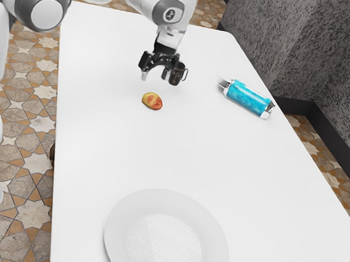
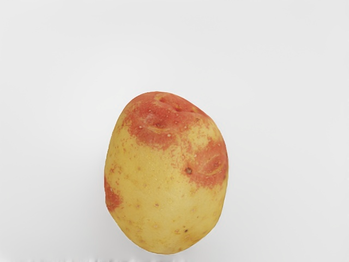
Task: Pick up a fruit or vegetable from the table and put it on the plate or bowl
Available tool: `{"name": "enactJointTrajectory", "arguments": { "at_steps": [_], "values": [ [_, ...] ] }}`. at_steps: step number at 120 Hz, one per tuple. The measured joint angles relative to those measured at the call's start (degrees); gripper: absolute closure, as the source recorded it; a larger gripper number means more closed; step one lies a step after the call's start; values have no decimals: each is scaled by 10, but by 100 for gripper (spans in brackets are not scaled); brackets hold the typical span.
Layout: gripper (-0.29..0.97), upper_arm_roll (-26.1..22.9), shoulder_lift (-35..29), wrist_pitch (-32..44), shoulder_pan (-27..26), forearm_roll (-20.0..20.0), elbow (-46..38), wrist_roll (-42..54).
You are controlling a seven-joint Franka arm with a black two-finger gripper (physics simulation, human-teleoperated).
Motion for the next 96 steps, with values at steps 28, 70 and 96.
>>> {"name": "enactJointTrajectory", "arguments": {
  "at_steps": [28, 70, 96],
  "values": [
    [0, -1, -1, 46, -27, -4, -38, 4],
    [0, 2, 5, 83, -22, -7, -60, 1],
    [0, 2, 11, 93, -32, -9, -63, 0]
  ]
}}
